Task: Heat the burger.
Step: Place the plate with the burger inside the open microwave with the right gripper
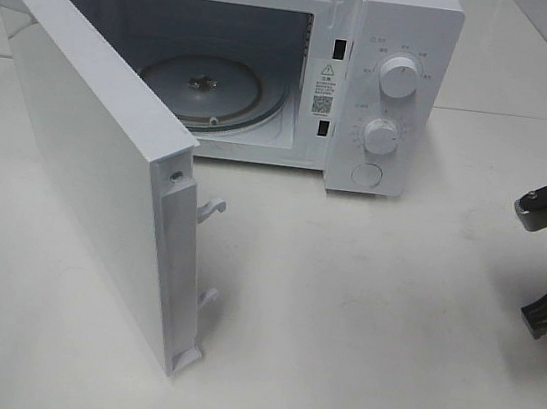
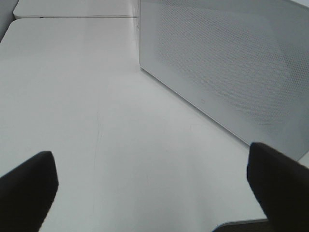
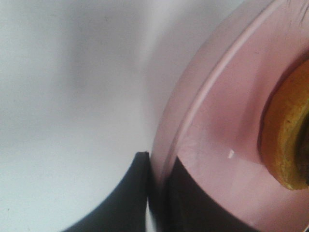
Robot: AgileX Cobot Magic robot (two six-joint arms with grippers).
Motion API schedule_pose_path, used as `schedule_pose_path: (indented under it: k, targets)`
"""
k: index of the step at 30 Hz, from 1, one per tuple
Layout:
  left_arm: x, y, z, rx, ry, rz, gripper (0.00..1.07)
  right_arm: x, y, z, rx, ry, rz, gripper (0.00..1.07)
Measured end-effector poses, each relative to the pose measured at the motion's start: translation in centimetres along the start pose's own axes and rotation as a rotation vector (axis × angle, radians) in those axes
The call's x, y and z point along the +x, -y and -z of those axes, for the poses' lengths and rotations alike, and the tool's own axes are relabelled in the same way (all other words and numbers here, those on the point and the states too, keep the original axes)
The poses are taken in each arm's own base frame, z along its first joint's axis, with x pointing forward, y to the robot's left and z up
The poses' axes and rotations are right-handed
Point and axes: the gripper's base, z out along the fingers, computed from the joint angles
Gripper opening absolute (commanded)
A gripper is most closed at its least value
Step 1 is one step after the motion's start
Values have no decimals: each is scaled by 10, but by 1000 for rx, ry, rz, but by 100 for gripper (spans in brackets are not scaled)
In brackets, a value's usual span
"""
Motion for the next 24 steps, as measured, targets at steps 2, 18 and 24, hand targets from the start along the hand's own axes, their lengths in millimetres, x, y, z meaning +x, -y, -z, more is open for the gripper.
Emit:
schedule_pose_path:
  k: [2,18,24]
  targets:
    - [0,0,0,0,0,0,100,3,-3,7,4,15,18,0]
    - [0,0,0,0,0,0,100,8,-42,31,-9,105,189,0]
    - [0,0,0,0,0,0,100,12,-53,37,-8,124,241,0]
